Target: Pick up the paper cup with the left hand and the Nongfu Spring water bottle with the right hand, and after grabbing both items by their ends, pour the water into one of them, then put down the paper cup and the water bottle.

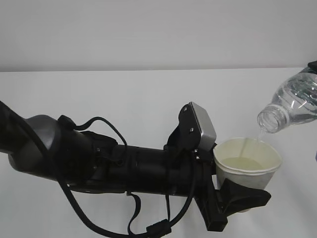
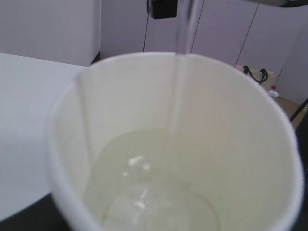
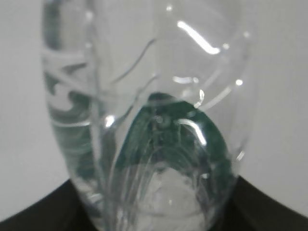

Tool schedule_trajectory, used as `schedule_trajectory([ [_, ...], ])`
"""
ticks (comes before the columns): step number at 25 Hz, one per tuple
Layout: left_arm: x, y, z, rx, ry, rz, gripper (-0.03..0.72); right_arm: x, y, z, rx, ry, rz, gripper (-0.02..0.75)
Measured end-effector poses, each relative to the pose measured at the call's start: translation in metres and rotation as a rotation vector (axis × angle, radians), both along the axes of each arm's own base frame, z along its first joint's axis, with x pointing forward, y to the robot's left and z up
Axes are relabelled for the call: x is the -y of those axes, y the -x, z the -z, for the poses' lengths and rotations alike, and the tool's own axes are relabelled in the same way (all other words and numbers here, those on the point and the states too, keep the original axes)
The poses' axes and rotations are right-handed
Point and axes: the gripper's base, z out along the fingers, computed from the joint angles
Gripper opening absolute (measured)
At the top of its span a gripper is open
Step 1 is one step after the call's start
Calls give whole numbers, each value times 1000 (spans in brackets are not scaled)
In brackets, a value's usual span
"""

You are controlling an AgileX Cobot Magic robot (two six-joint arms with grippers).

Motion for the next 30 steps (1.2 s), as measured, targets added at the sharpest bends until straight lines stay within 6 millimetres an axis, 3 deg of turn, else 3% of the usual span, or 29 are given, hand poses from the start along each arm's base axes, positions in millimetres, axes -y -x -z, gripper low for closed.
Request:
schedule_trajectory([
  [30,2,-2,-3,12,4,0,454,0,0,0,3,4,0,419],
])
